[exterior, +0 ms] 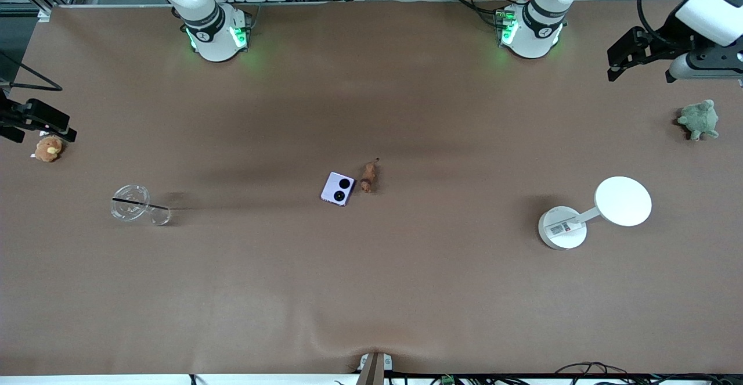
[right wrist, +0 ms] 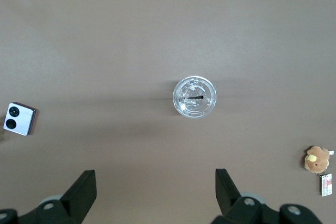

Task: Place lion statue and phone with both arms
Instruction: 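Reach the left gripper toward the lion figurine while the right gripper advances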

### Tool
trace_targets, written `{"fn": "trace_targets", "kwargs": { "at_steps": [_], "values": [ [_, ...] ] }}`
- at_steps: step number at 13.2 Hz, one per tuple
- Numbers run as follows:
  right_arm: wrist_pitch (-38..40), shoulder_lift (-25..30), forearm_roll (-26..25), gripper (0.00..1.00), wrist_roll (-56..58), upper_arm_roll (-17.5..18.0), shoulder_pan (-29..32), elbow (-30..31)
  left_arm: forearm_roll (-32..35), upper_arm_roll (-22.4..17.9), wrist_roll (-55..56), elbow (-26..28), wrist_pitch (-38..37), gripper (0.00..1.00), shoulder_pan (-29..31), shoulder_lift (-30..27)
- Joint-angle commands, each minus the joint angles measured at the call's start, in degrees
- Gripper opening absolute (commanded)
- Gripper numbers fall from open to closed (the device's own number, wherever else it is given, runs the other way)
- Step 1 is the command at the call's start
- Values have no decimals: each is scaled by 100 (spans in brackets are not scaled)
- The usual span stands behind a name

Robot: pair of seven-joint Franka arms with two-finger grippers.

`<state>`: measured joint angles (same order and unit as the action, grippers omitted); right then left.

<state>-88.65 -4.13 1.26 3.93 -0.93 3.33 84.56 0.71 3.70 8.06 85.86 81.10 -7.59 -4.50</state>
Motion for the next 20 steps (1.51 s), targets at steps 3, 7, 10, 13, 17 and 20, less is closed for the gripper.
{"fn": "trace_targets", "kwargs": {
  "at_steps": [3,7,10,13,17,20],
  "values": [
    [41,-184,-47,100,-59,23,-139,-168,17,51,28,-70,-251,100,21,-25],
    [-687,-360,-73,100,-77,14,-551,-194,17,95,2,-43,-647,100,-6,1],
    [-935,-360,32,100,-24,23,-692,-186,-18,148,-7,-87,-621,100,-50,177],
    [-1339,-570,67,100,-24,23,-1043,-186,-211,358,37,-122,-481,100,-50,449],
    [-1339,-764,50,100,-59,23,-1282,-194,-230,850,229,-131,-86,100,-59,1028],
    [-1339,-773,50,100,-50,23,-1282,-186,-221,1324,870,-131,344,100,-102,1485]
  ]
}}
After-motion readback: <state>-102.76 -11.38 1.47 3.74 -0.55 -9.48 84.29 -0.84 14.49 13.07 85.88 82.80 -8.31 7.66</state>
